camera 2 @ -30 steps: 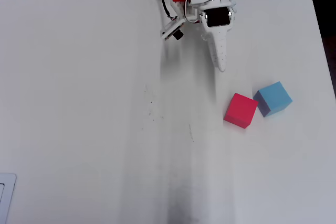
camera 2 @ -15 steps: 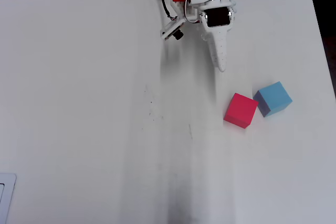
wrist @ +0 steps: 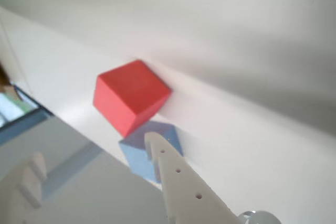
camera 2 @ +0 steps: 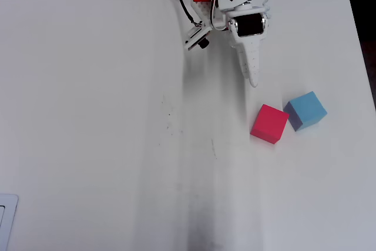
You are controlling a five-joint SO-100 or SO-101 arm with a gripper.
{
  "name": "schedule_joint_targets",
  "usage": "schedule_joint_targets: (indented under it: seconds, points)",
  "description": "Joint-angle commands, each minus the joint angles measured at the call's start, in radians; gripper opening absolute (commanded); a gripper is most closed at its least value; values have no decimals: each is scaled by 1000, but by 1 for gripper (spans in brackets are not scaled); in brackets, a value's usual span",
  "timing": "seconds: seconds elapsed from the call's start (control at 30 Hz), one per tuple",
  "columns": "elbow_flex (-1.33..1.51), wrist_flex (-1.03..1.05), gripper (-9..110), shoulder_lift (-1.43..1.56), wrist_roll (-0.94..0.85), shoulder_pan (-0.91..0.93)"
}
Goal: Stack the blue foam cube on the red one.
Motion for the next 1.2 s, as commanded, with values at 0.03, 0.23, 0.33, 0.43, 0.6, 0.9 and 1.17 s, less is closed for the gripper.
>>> schedule_joint_targets:
  seconds: [0.03,0.23,0.33,0.43,0.6,0.9,1.17]
  points:
    - [-356,101,32,-224,2,-49]
    - [-635,272,34,-456,-9,-144]
    - [-723,350,35,-569,-9,-190]
    - [-765,374,35,-666,-9,-215]
    - [-848,408,37,-851,-9,-235]
    - [-1037,454,37,-1095,-9,-261]
    - [-1063,451,36,-1173,-2,-298]
